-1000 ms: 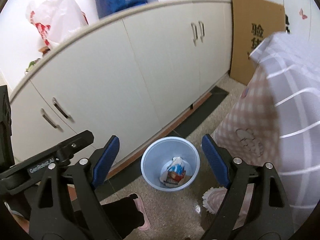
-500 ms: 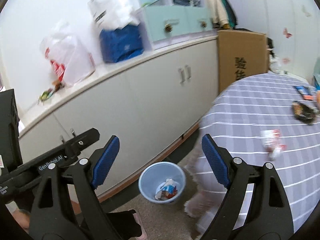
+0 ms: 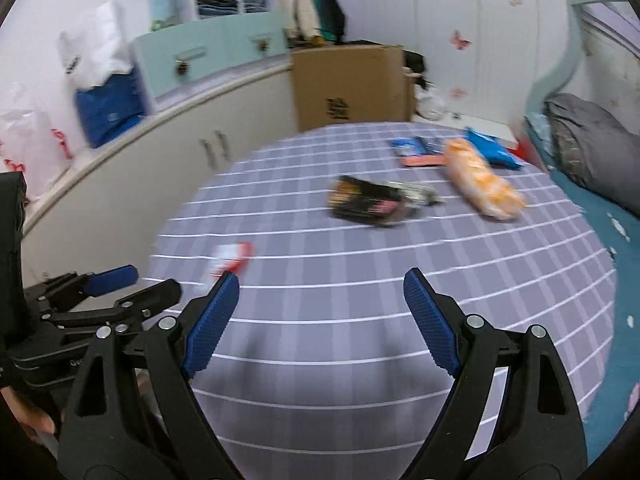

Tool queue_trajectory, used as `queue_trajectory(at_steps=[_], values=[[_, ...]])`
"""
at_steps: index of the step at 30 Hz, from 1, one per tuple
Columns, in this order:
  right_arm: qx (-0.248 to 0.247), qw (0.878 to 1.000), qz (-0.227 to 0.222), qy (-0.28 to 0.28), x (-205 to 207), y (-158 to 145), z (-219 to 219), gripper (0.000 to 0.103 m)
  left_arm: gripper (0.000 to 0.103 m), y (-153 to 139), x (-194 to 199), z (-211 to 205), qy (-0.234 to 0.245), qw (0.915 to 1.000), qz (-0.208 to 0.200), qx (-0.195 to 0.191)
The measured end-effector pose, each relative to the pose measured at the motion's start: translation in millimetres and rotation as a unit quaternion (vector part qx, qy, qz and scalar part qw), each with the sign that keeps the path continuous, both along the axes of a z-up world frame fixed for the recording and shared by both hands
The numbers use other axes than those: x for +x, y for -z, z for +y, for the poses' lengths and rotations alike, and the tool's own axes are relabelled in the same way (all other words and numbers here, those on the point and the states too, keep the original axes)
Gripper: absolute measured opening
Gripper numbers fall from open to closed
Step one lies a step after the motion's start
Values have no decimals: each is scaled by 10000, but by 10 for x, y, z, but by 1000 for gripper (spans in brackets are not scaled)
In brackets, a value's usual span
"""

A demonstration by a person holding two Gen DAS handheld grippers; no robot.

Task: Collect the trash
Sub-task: 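Return to the table and grasp the white-red wrapper with the left tool, then grasp the dark snack wrapper with the right tool while the left tool holds its wrapper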

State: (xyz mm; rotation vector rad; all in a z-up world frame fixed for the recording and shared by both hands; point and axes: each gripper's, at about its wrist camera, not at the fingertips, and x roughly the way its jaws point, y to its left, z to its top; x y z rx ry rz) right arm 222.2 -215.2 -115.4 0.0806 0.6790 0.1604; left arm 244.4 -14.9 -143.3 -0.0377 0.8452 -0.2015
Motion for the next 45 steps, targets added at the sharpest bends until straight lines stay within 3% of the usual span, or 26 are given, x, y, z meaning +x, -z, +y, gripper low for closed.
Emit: queue_trajectory(at_steps=[5, 7, 10, 12, 14, 22, 24, 25, 28, 30, 35, 39, 45], values=[[-335, 9993, 60, -172, 153, 68, -244, 83, 48, 162, 252, -223, 123, 9994, 276, 139], [-560, 9978, 90, -346, 254, 95, -225, 83, 33, 232, 350, -252, 113, 9990, 408, 158], [-967, 9936, 7, -580, 414, 108, -134, 83, 22, 218, 417, -267, 100, 9990, 295, 318], [-1188, 9898, -77, -779, 529, 108, -46, 81, 20, 186, 457, -256, 73, 9994, 201, 268], [-1261, 9877, -44, -924, 659, 122, 8, 62, 19, 118, 484, -223, -17, 9997, -2, 231], [-1902, 9714, 379, -1369, 1270, 332, 252, 54, 19, -43, 595, -14, -256, 9993, -255, 78], [-2001, 9677, 468, -1463, 1346, 372, 310, 47, 19, -49, 609, 13, -276, 9992, -273, 94], [-2040, 9666, 527, -1460, 1387, 390, 333, 37, 19, -48, 624, 32, -279, 9992, -281, 88], [-2158, 9626, 654, -1504, 1482, 439, 404, 30, 19, -23, 667, 64, -263, 9994, -242, 18], [-2053, 9643, 728, -1505, 1517, 416, 411, 24, 19, -6, 661, 78, -245, 9995, -211, -61], [-1188, 9820, 642, -1322, 1489, 134, 256, 12, 19, -68, 553, 152, -204, 9987, -296, -358], [-712, 9880, 464, -1287, 1339, -117, 190, 9, 19, -164, 451, 215, -213, 9976, -398, -521], [-559, 9907, 87, -1236, 1033, -395, 287, 9, 19, -285, 274, 318, -242, 9960, -489, -701]])
